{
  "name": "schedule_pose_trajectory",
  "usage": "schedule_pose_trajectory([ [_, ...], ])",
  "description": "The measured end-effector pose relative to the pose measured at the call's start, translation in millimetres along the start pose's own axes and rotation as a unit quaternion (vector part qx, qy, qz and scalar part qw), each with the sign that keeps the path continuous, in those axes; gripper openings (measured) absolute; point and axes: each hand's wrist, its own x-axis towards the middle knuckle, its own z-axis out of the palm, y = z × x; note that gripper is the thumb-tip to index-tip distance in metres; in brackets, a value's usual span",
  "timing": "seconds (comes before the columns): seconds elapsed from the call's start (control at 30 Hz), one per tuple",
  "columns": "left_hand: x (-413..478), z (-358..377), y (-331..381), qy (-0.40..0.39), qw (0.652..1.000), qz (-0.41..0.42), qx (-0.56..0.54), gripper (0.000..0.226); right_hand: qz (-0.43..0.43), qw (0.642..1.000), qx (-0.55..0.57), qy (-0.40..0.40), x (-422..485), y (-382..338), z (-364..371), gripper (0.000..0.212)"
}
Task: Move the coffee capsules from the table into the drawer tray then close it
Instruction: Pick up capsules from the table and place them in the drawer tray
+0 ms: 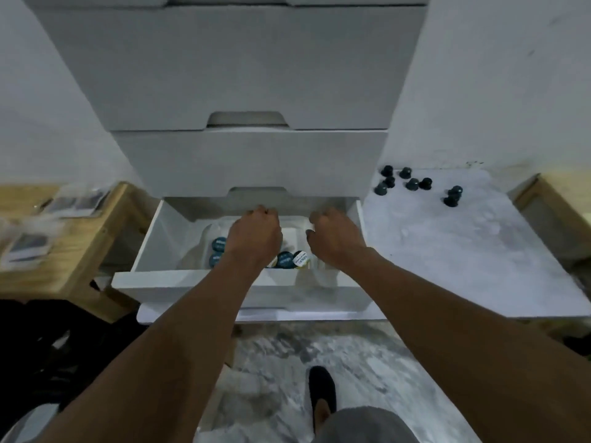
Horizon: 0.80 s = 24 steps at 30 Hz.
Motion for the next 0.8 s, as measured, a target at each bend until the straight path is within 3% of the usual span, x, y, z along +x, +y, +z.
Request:
schedule_pose_trajectory([
  [0.4,-9.2,-15.0,136.2,0.058,0.981,0.181,-0.032,0.028,0.133,0.988,-0.023,0.074,-87.7,115.0,-68.1,0.032],
  [0.8,67.4,1.3,321.9,0.06,0.982,0.17,-0.049,0.022,0.145,0.987,-0.024,0.069,-86.2,311.2,-121.4,0.034],
])
